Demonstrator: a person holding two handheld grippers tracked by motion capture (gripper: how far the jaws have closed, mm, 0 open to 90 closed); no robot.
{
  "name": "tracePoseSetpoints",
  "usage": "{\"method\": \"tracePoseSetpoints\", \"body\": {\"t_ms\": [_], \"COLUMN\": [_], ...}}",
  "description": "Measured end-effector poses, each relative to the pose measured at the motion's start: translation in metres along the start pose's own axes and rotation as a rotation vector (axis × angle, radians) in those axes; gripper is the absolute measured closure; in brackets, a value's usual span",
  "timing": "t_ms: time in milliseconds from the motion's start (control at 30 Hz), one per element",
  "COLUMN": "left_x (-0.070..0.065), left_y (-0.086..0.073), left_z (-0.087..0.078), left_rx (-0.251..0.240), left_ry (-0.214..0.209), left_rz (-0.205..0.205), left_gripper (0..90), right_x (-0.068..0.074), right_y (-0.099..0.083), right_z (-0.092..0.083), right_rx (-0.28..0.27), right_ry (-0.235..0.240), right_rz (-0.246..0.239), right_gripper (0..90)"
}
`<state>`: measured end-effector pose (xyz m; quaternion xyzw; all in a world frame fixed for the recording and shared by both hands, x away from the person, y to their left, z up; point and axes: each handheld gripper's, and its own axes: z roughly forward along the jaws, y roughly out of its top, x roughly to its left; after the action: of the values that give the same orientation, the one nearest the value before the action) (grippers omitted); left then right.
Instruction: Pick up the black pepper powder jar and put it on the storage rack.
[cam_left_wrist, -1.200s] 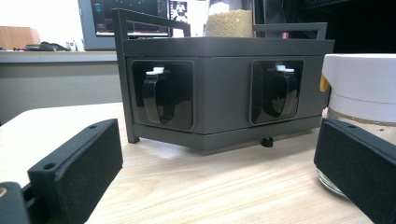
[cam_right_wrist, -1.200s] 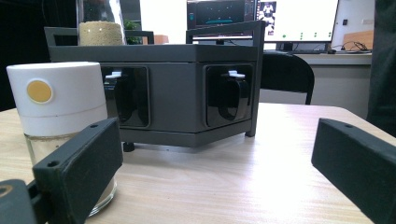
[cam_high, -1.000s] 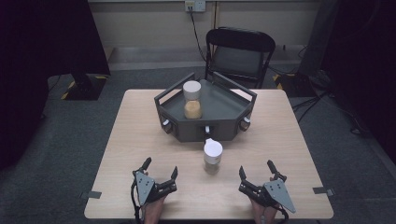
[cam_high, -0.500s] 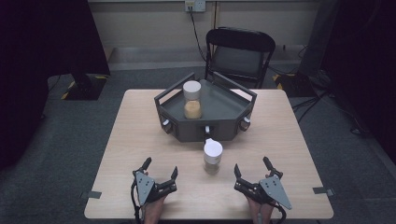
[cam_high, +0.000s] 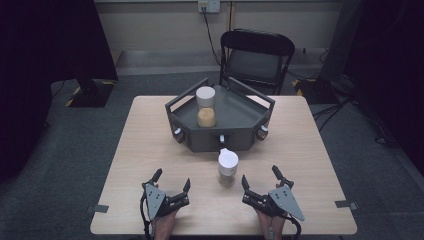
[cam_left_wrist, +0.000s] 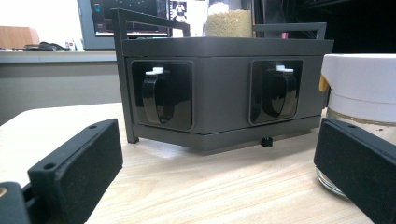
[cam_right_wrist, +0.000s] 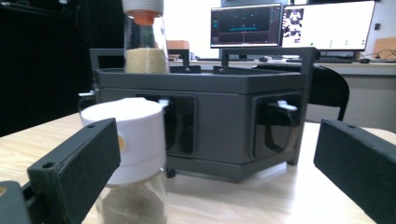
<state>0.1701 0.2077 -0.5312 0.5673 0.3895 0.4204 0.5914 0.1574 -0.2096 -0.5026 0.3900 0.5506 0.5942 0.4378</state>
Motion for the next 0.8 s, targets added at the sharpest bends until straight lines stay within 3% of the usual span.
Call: {"method": "tracePoseSetpoints", "body": {"t_ms": [800], "left_x": [0.000], "left_y": [0.000], "left_z": [0.000], "left_rx": [0.000], "left_ry": [0.000], "left_rz": [0.000], "left_gripper": [0.4], "right_x": [0.019], "right_y": [0.012], "right_z": [0.024], "right_rx": [0.037], "right_ry": [0.092], "right_rz": [-0.005], "right_gripper": [3.0]}}
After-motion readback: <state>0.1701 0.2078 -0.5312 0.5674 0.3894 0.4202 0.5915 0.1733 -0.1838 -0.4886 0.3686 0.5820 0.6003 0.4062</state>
